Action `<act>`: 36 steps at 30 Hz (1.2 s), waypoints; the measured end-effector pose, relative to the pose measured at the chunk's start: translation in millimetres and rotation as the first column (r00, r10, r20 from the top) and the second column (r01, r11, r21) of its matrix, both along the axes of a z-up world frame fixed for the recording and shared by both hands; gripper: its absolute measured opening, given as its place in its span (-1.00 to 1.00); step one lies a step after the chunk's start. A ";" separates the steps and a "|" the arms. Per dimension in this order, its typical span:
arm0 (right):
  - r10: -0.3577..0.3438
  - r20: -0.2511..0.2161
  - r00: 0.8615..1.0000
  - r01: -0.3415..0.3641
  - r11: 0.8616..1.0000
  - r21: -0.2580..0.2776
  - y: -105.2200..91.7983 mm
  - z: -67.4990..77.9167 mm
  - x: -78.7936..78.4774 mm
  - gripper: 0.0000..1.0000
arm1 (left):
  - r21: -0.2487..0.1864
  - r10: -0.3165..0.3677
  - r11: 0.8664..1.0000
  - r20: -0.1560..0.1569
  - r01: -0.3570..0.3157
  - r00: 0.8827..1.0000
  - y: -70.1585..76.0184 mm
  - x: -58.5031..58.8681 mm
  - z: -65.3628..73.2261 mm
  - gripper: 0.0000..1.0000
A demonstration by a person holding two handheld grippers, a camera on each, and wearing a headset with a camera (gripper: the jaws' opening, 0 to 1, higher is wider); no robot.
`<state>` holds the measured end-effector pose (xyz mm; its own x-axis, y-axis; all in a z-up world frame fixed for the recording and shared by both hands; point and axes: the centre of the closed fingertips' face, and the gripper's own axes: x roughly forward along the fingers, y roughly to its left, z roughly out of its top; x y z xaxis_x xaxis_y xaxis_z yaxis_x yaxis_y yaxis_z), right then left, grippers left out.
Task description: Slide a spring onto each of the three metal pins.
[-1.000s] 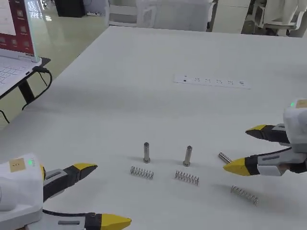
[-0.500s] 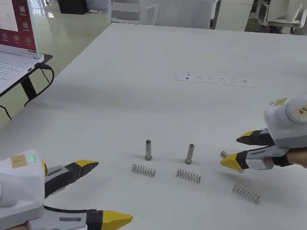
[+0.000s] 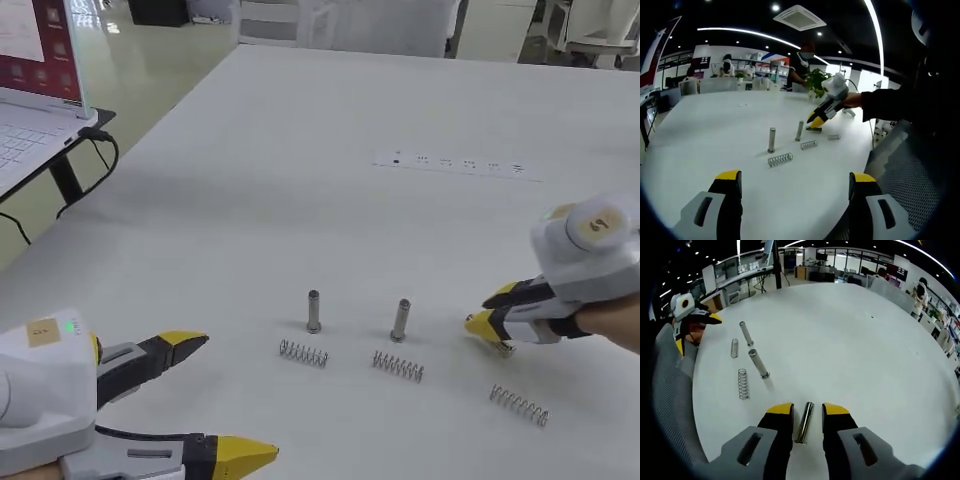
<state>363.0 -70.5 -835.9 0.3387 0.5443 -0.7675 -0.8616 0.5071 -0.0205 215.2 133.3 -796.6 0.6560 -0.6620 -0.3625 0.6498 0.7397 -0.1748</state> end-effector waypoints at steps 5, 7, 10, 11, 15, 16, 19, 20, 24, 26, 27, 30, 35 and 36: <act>-0.006 -0.013 1.000 0.005 1.000 -0.025 0.4 -6.6 -0.4 -0.68 | -0.001 0.003 1.000 -0.002 -0.003 1.000 0.4 0.0 -0.3 0.69; -0.012 -0.017 1.000 0.012 0.999 -0.033 -0.1 -8.1 0.0 -0.73 | -0.001 0.003 1.000 -0.003 -0.003 1.000 0.4 0.0 -0.4 0.69; -0.021 -0.021 1.000 0.020 0.999 -0.037 0.5 -9.6 0.4 -0.76 | -0.001 0.004 1.000 -0.003 -0.004 1.000 0.5 0.0 -0.7 0.69; -0.021 -0.021 1.000 0.021 0.999 -0.038 0.5 -9.9 0.6 -0.77 | -0.001 0.004 1.000 -0.003 -0.004 1.000 0.6 0.1 -0.8 0.69; -0.034 -0.029 0.999 0.033 0.998 -0.046 1.2 -10.9 1.3 -0.80 | -0.001 0.003 1.000 -0.003 -0.003 1.000 0.4 0.1 -0.7 0.69; -0.037 -0.029 0.999 0.036 0.998 -0.046 1.4 -10.9 1.7 -0.81 | -0.001 0.003 1.000 -0.003 -0.003 1.000 0.4 0.1 -0.7 0.69; -0.043 -0.035 0.998 0.041 0.998 -0.054 2.1 -12.1 1.9 -0.84 | -0.001 0.003 1.000 -0.003 -0.003 1.000 0.5 0.0 -0.8 0.68; -0.044 -0.035 0.998 0.042 0.998 -0.056 2.2 -12.3 2.0 -0.84 | -0.001 0.003 1.000 -0.003 -0.003 1.000 0.6 0.1 -0.8 0.68; -0.053 -0.048 0.997 0.050 0.996 -0.068 2.5 -14.5 1.0 -0.86 | -0.006 0.006 1.000 -0.002 -0.006 1.000 0.9 0.4 -0.4 0.68; -0.057 -0.060 0.997 0.053 0.996 -0.069 2.7 -15.6 -0.4 -0.86 | -0.005 0.006 1.000 -0.002 -0.006 1.000 1.1 0.4 -0.6 0.68; -0.054 -0.055 0.997 0.050 0.996 -0.070 2.6 -15.2 0.1 -0.86 | -0.006 0.006 1.000 -0.002 -0.006 1.000 1.2 0.4 -0.6 0.68; -0.056 -0.054 0.997 0.051 0.996 -0.075 2.2 -15.3 0.6 -0.87 | -0.005 0.003 1.000 -0.001 -0.003 1.000 1.0 0.5 -0.5 0.68; -0.068 -0.056 0.996 0.064 0.995 -0.076 1.3 -15.4 0.3 -0.88 | -0.002 0.001 1.000 -0.002 -0.001 1.000 0.8 0.3 -0.7 0.68; -0.068 -0.059 0.996 0.064 0.995 -0.077 1.3 -15.5 -0.3 -0.88 | -0.002 0.001 1.000 -0.003 -0.001 1.000 0.7 0.3 -0.7 0.68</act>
<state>362.7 -69.3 -851.3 0.3225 0.4623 -0.8260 -0.8270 0.5621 -0.0083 215.5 134.0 -797.3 0.6555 -0.6621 -0.3632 0.6489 0.7398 -0.1777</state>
